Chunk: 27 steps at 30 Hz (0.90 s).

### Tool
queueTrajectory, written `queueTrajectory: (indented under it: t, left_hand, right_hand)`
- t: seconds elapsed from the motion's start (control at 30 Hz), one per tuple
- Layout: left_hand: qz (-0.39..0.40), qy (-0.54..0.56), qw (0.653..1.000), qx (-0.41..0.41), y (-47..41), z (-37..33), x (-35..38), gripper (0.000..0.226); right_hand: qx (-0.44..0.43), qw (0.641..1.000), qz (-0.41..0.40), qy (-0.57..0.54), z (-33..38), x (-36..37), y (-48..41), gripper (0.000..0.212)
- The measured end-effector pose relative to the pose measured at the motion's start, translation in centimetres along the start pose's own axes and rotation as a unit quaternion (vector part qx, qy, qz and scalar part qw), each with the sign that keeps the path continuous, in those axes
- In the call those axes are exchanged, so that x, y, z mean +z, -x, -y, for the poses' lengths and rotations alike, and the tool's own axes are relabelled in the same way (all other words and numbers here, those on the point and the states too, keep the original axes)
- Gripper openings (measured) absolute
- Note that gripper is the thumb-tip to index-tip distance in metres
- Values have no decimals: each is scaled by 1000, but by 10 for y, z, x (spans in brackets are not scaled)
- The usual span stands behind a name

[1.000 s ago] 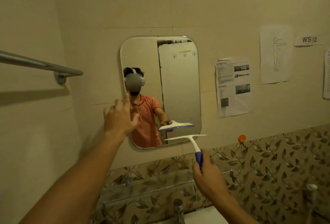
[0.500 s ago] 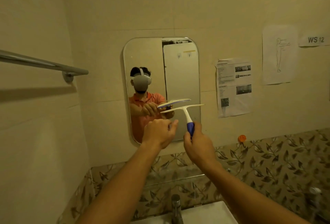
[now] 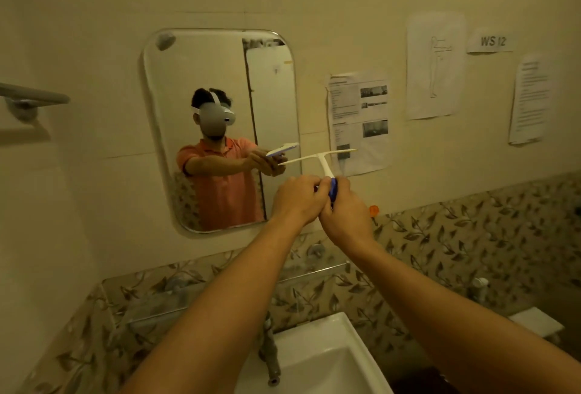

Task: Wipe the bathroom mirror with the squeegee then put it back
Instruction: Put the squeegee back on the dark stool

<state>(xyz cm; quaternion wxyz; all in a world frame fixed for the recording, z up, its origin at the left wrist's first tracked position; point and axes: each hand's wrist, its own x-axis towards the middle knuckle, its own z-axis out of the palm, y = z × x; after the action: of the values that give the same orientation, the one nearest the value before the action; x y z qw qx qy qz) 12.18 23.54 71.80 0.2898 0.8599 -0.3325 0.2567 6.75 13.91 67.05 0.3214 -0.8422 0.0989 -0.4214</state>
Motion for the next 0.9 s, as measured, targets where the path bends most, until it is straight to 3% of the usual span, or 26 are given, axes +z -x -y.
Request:
queueTrajectory:
  t: [0.37,0.9]
  left_hand:
    - [47,28,999,-5,-24,-74,87,43]
    - [141,74,986,-38,-23,-141,214,40]
  right_hand:
    - [23,998,-14,60,-90,-52,-13,20]
    - [81,979,38,183,-220,-101,-9,24]
